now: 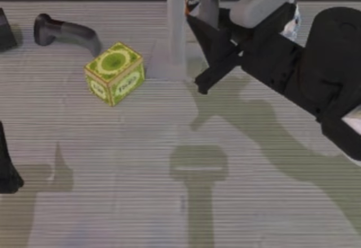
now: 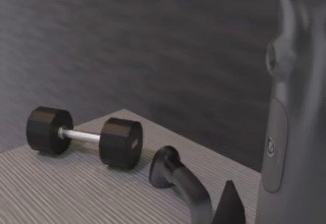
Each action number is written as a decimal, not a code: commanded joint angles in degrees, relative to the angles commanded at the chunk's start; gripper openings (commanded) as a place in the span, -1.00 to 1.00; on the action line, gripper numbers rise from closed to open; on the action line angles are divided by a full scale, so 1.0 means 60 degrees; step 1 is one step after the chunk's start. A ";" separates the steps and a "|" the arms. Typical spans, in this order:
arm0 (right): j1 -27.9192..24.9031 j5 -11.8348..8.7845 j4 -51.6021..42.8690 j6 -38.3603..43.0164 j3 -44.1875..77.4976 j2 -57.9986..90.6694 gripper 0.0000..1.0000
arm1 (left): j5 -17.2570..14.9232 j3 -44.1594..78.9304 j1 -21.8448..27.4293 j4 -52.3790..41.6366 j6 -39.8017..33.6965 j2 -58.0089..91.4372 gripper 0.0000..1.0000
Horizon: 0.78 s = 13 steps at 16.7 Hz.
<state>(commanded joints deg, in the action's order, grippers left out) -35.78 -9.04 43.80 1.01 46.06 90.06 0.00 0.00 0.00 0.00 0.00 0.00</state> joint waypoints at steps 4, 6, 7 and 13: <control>-0.0039 0.0038 -0.0022 -0.0021 0.0036 0.0052 -1.00 | 0.0000 0.0000 0.0000 0.0000 0.0000 0.0000 1.00; -0.0039 0.0038 -0.0022 -0.0021 0.0036 0.0052 -1.00 | 0.0000 0.0000 0.0000 0.0000 0.0000 0.0000 1.00; -0.0039 0.0038 -0.0022 -0.0021 0.0036 0.0052 -1.00 | 0.0000 0.0000 0.0000 0.0000 0.0000 0.0000 1.00; -0.0039 0.0038 -0.0022 -0.0021 0.0036 0.0052 -1.00 | -0.0316 0.0969 0.1012 0.0634 0.0033 0.1576 1.00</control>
<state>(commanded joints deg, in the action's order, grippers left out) -36.02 -8.81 43.67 0.88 46.28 90.37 -1.90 5.81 6.07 3.80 0.20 9.46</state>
